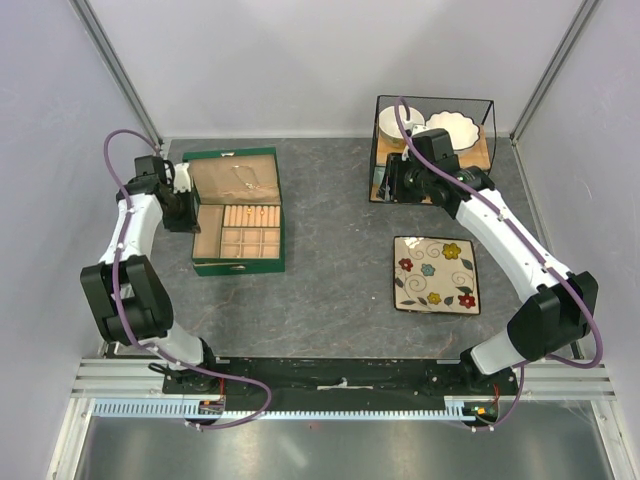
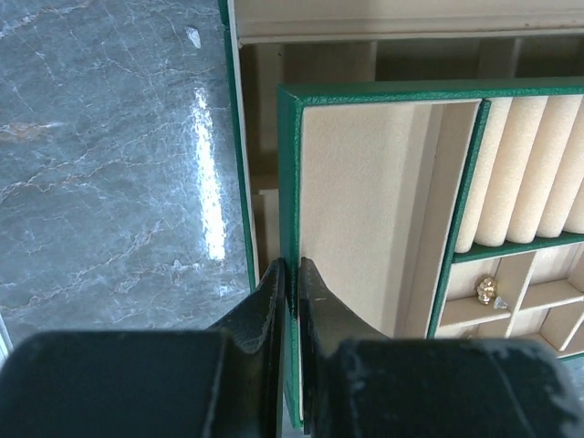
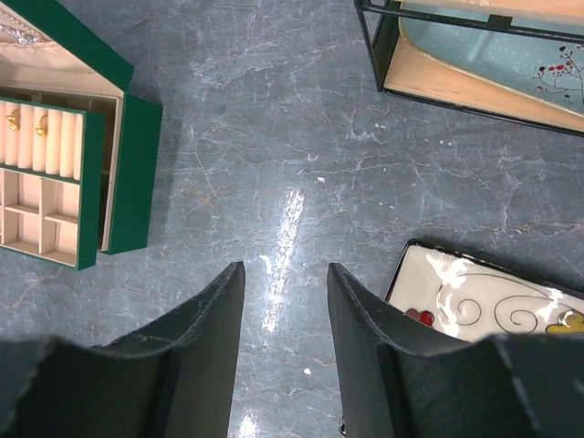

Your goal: Organize the mixed jewelry

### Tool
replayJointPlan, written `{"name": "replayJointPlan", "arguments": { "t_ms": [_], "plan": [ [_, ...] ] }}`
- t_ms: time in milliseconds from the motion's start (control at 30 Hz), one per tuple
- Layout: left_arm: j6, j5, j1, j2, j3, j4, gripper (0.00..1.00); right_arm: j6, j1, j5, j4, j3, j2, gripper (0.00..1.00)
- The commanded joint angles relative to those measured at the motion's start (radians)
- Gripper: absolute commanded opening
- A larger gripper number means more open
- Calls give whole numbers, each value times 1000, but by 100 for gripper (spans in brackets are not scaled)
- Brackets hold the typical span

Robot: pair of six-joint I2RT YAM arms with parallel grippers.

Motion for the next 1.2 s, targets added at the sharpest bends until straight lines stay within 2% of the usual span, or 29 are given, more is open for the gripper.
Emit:
{"name": "replayJointPlan", "arguments": {
  "t_ms": [0,500,1167],
  "plan": [
    [37,55,13,29,34,58,2,-14,-7,0,39,-7,-14,49],
    [26,55,17,101,85,84,1,-18,-13,-8,52,-31,-16,49],
    [20,75,19,133,79,99,1,-15,-17,-17,62,-48,-24,49]
  ]
}}
